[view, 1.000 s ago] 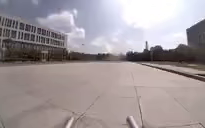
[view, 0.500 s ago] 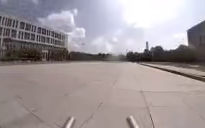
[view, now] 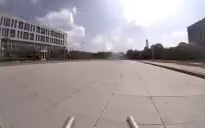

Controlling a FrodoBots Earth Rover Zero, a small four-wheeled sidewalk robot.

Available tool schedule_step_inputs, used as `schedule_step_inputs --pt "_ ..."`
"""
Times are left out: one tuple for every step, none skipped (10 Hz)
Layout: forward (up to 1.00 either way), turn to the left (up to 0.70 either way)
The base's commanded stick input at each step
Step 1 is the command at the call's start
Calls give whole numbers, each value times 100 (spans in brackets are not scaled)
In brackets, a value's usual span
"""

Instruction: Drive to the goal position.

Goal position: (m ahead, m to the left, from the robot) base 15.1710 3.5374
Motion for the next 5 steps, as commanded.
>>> schedule_step_inputs --pt "70 4" --pt "70 4" --pt "70 4" --pt "70 4" --pt "70 4"
